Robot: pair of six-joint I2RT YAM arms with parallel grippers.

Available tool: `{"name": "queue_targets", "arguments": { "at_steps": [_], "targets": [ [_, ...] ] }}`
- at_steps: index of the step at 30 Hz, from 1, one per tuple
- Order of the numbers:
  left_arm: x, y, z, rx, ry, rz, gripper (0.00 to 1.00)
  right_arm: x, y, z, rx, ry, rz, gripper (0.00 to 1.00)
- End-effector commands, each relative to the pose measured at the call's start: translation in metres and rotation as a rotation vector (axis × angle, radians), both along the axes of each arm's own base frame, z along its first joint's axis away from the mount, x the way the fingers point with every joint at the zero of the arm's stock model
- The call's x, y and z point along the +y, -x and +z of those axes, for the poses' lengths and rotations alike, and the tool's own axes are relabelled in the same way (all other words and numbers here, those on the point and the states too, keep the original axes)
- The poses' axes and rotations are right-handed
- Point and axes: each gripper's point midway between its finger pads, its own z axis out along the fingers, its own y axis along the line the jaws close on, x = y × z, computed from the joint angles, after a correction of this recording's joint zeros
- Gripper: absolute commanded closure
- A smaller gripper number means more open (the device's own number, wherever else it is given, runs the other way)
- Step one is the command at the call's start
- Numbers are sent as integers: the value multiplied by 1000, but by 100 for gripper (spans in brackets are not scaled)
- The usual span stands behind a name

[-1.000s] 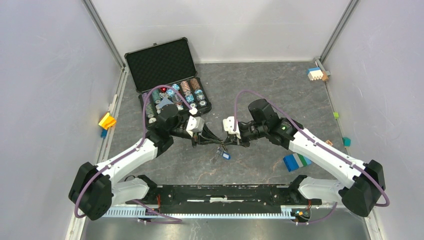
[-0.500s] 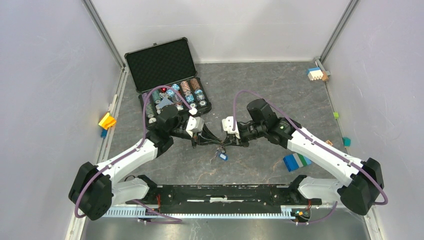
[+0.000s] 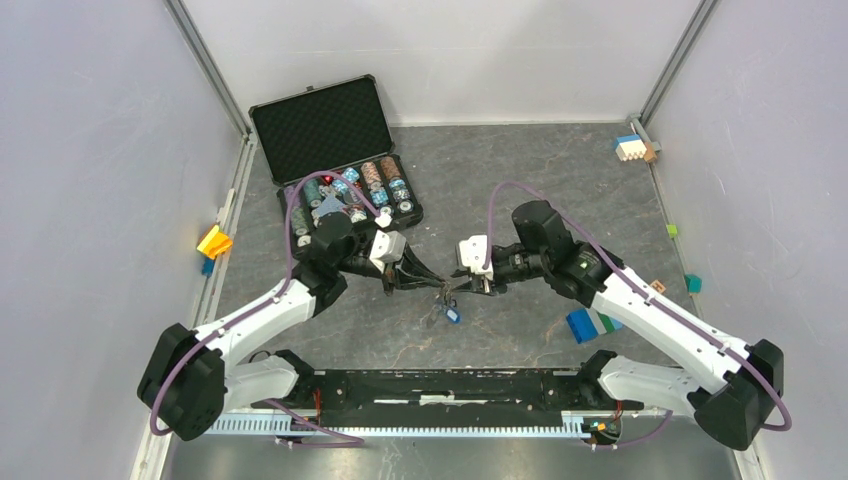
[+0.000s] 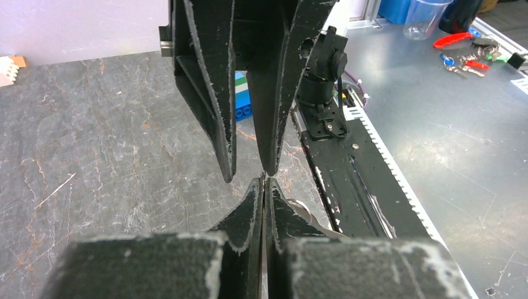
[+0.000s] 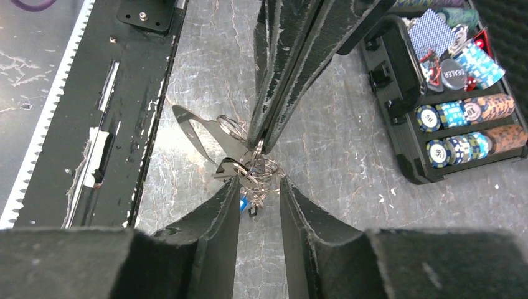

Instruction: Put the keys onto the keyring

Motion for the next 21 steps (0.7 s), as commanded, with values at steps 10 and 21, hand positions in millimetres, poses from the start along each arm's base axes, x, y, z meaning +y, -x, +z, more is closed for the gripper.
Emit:
{"name": "queue_targets", "arguments": {
  "at_steps": [10,21],
  "targets": [
    [0,-5,28,28,96,30,98,12,-1,21,-5,-128,3,66],
    [-1,-9,23,32,84,52,98,13,-1,23,7,-138,3,69]
  ]
}}
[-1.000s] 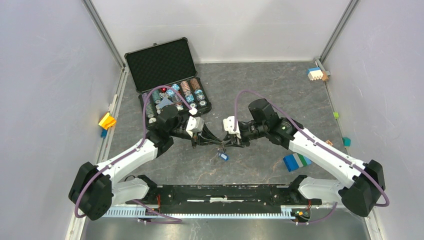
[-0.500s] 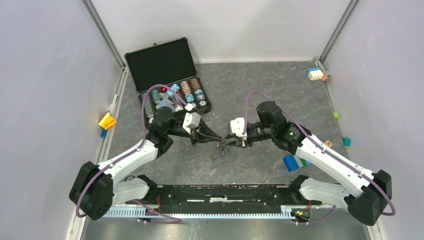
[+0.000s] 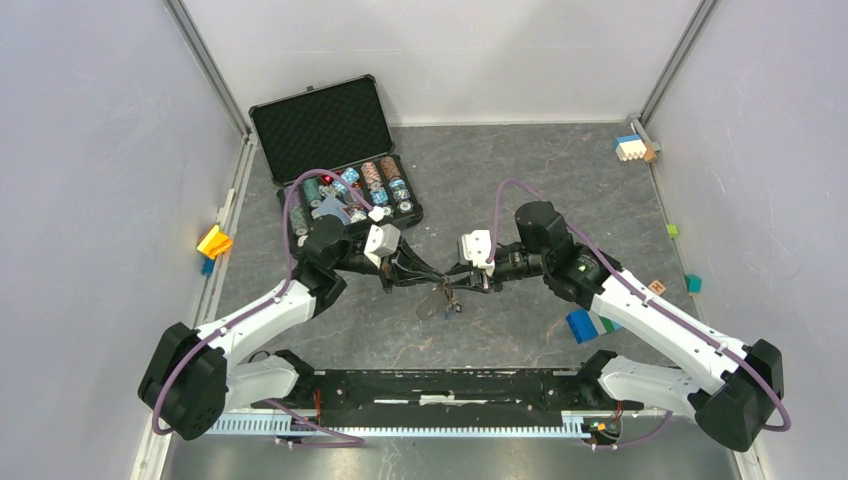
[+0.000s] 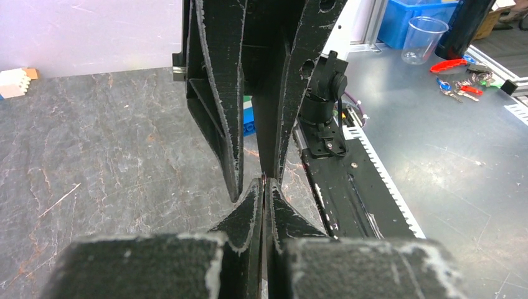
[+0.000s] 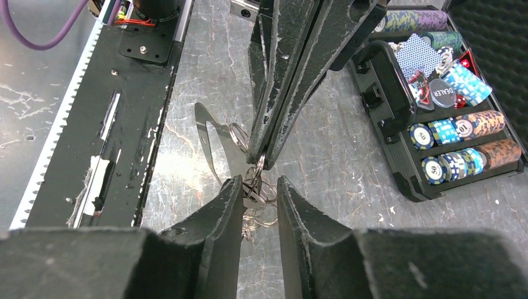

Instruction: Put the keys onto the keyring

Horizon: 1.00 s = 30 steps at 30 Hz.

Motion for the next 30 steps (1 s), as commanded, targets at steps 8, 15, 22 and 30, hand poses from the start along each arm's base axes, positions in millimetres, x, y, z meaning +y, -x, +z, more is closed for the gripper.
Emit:
{"name": "queue_targets", "arguments": {
  "at_steps": [8,15,22,30],
  "targets": [
    [-1,-8,3,-10,10,34,98,4,0,7,6,-40,14,80],
    [-1,-7,2,-9,9,35,98,2,-5,3,7,-29,-11,94],
    [1,-10,-18,-64,-46,35,96,-5,-19,10,-57,16,-72,100],
    [6,-38,-37,-166,-213,131,56,-12,-38,-7,-74,194,-144,100]
  ]
}}
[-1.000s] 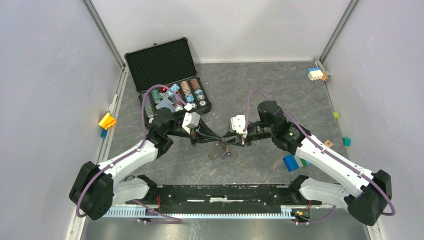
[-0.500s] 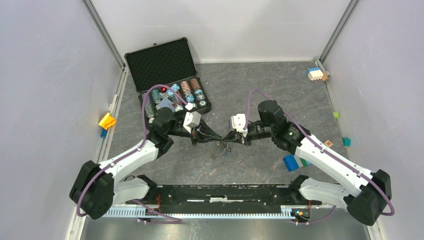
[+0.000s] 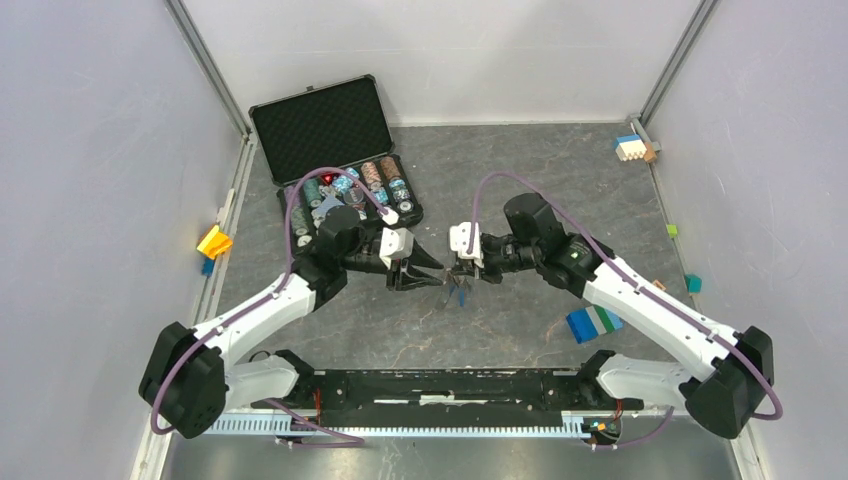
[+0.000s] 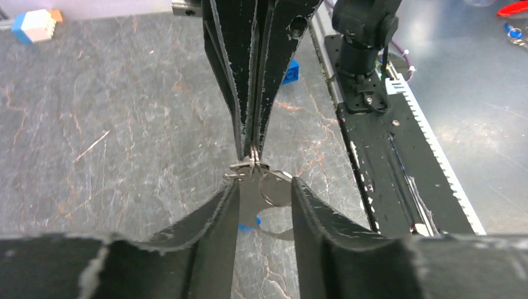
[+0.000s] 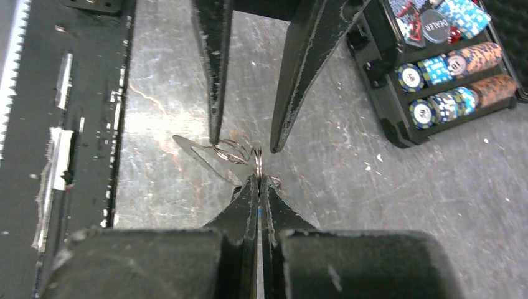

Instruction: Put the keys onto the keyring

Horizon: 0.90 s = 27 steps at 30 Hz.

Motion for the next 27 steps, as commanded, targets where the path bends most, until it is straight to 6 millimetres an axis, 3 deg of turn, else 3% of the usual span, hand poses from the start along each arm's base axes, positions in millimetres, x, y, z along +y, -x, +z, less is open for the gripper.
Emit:
{"name": "queue_targets", "arguments": {
  "at_steps": [1,3,8,21,27],
  "targets": [
    [5,-20,-5,-120,-98,53,51,-3,-18,9,-73,83,-46,100],
    [4,-23,-3,-127,-105,57,41,-3,-20,5,-76,116,-55,100],
    [-1,-30,-2,-108,-110,78,38,0,-24,3,-82,150,-70,100],
    [-13,-27,2,-14,-38,57,61,8,-26,6,-66,135,-85,100],
    [-15,-25,0,-7,-41,47,65,11,-24,8,-61,121,-80,100]
  ]
}}
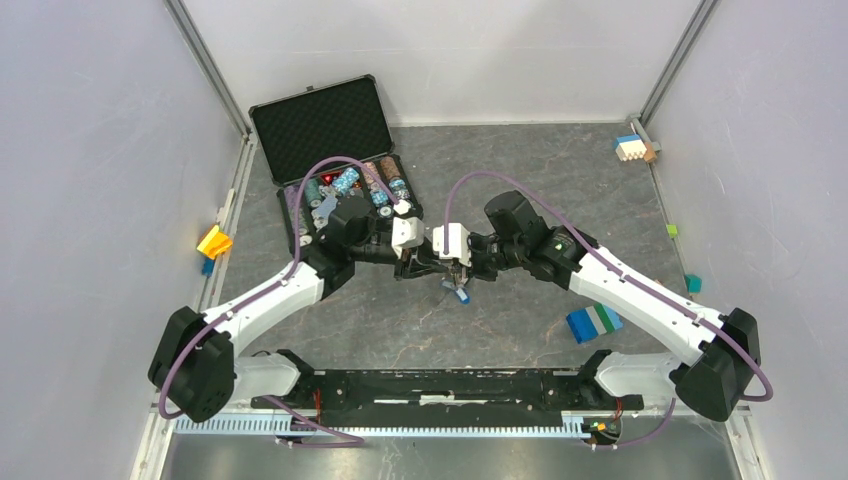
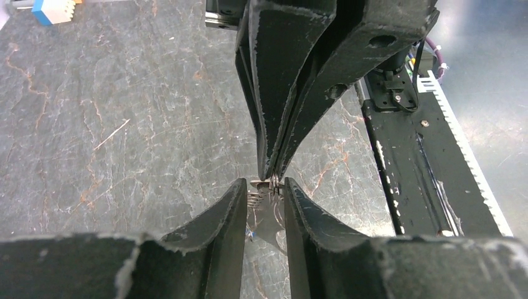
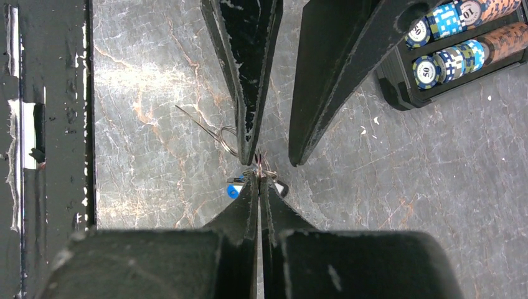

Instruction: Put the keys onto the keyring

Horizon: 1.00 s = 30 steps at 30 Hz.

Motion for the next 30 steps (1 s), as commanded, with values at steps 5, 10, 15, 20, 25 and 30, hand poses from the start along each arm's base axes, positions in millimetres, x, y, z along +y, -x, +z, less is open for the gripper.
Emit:
{"name": "queue_targets", "arguments": {
  "at_steps": [5,10,15,20,25,30],
  "targets": [
    [-5,8,3,16,24,-45,67,14,-6,29,-42,-81,0,100],
    [-5,11,-1,13,22,-61,73,15,-4,29,-36,-94,2,100],
    [-7,11,1,20,23,-65,84,15,-3,28,-26,-96,3,100],
    [-7,11,0,24,22,-68,92,15,-3,26,-20,-93,4,100],
    [-7,14,3,21,38,-71,98,16,-2,25,-22,-99,4,94],
    [-1,28,7,-14,75,-115,98,8,2,21,-44,-122,-5,66]
  ]
}}
